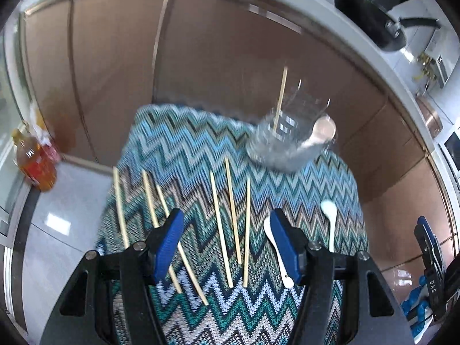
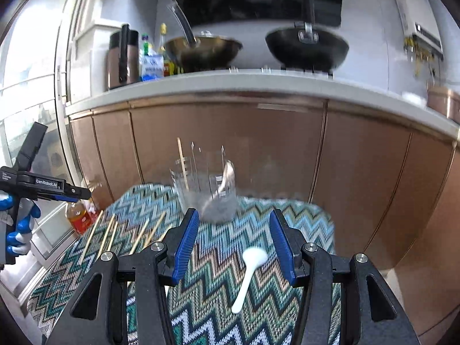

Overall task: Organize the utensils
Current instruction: 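Move both tools back down toward the loose chopsticks and spoons, then close the left tool on another chopstick while the right tool grasps a white spoon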

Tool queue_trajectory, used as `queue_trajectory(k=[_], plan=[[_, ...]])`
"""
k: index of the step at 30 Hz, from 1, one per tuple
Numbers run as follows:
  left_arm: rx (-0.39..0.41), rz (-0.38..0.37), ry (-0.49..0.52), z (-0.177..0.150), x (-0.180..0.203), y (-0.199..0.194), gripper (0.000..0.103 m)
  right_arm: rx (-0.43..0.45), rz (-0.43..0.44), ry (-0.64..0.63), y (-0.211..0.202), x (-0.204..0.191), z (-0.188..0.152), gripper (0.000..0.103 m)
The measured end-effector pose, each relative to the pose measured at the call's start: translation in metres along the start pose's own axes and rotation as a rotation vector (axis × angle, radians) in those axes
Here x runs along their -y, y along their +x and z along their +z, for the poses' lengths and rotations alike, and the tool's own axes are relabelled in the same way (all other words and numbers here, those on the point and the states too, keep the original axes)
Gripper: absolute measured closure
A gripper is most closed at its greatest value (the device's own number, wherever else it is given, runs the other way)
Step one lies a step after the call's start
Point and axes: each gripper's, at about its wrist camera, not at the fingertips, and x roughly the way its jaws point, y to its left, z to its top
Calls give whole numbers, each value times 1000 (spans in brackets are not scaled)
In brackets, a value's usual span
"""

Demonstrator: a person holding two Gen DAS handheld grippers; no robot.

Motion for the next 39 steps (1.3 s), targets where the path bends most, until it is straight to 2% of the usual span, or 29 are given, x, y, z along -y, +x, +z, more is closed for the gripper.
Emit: queue_trajectory(k=[7, 12, 18, 20, 24, 32, 39], plan=[[-130, -12, -11, 5, 8, 62, 45, -114, 5, 60, 40, 30, -24, 52], [-199, -3, -15, 17, 17, 101, 60, -178, 8, 78, 63, 45, -36, 52], [-250, 22, -2, 31, 26, 142, 69, -274, 18, 98, 93, 67, -52, 53], [-269, 38, -1, 36, 27, 155, 71, -313, 43, 114, 104, 74, -56, 54], [-295, 56, -10, 43, 26, 176, 76, -394, 156, 218, 131, 89, -67, 55], [-336, 63, -21, 45, 24, 202, 81, -496, 293, 305, 179, 94, -75, 55], [-352, 55, -32, 51, 20, 209, 84, -552, 323, 322, 208, 88, -83, 55]])
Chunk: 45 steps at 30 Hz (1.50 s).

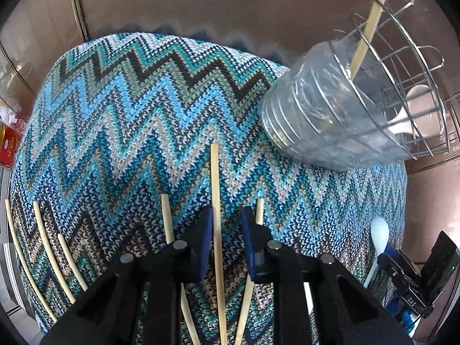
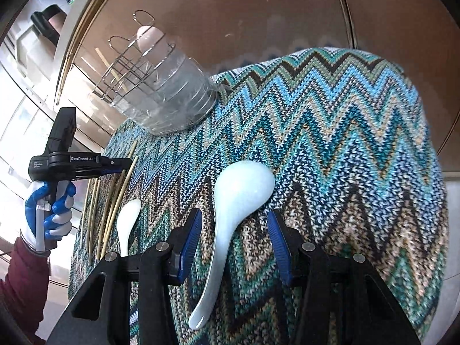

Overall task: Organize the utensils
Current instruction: 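Close the left tool on another chopstick while the right tool grasps a white spoon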

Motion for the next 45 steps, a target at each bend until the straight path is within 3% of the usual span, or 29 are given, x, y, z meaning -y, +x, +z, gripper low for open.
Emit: queue_trajectory(k=[3, 8, 14, 25, 30, 37, 45], plan=[[-5, 10, 3, 6, 3, 2, 85, 0, 13, 6, 4, 0, 4, 55], [8, 36, -8, 14, 4, 6, 98, 6, 22, 4, 3, 0, 8, 55], [8, 5, -28, 16, -7, 3, 98, 23, 30, -15, -7, -9, 13, 55], [13, -38, -48, -6, -39, -4, 98, 35, 86, -131, -4, -74, 26, 55], [17, -47, -48, -6, -51, -3, 98, 39, 15, -136, -2, -64, 35, 56], [21, -41, -43, 0, -54, 0, 99, -48, -38, -169, 28, -49, 43, 66], [23, -33, -34, 6, -33, 6, 98, -171, -1, -304, 54, -59, 57, 71]])
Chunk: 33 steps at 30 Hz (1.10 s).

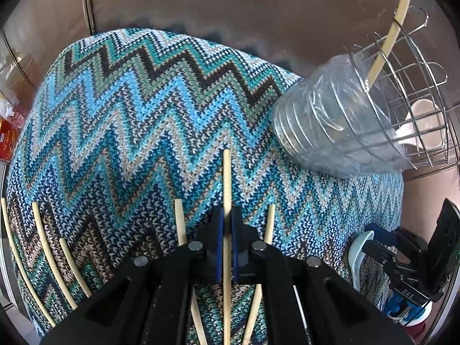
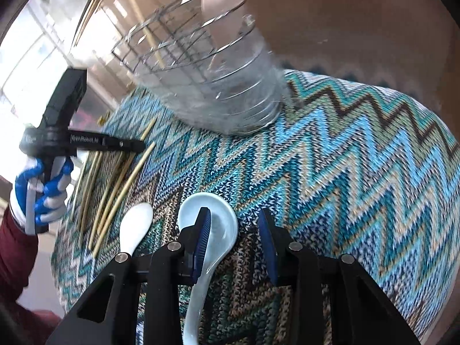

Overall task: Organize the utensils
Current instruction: 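Close the left tool on another chopstick while the right tool grasps a white spoon, then lift and carry the chopstick and white spoon over the wire holder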

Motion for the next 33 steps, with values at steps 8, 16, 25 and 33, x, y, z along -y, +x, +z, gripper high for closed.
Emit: queue_trajectory(k=[8, 16, 25, 33], plan=[[25, -10, 12, -8, 9, -6, 99, -28, -23, -124, 9, -20, 7, 98], [152, -78, 19, -30, 17, -58, 99, 86, -155, -180, -29, -54, -8, 98], [331, -109, 32, -56, 28, -135, 99, 253, -250, -205, -101, -86, -30, 98], [556, -132, 73, -53, 58, -209, 99, 488, -345, -205, -156, -123, -1, 98]])
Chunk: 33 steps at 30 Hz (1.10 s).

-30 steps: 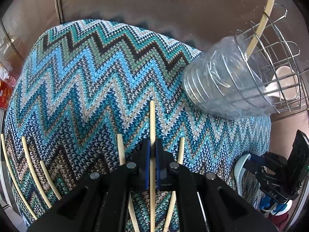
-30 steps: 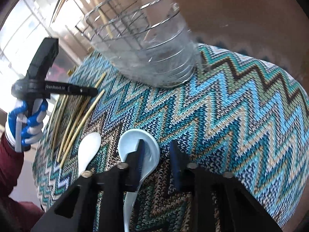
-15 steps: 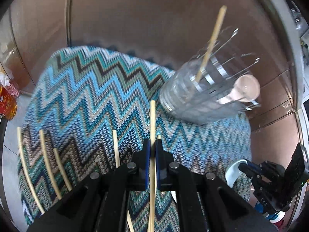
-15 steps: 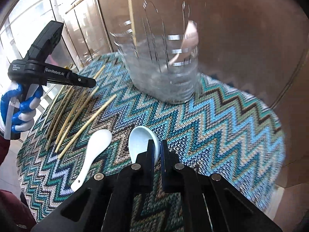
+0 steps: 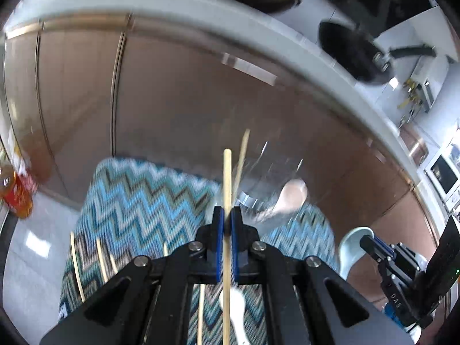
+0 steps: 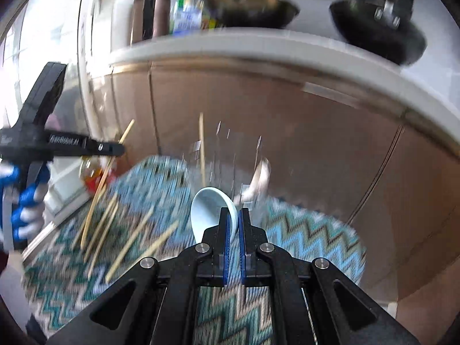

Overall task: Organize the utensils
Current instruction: 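Lift and carry the chopstick and white spoon over the wire holder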

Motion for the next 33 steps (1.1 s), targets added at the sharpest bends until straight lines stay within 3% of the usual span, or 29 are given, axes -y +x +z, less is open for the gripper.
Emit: queue_trajectory(k=[7, 12, 22, 29, 31, 33], plan=[[267, -22, 5, 61, 33, -19, 99, 245, -151, 31, -1, -6, 56, 98], [390, 11, 26, 80, 55, 8, 99, 367, -224, 62, 24, 2, 74, 98], [479, 84, 95, 66, 72, 81, 98, 441, -298, 65, 88, 8, 60, 98], [454, 119, 70, 54, 55, 110, 97, 410, -304, 48, 114, 8, 38, 97], [454, 123, 73, 51, 52, 107, 93, 404, -296, 50, 115, 8, 32, 97], [454, 121, 74, 49, 50, 102, 77, 403, -289, 58, 113, 9, 31, 93]])
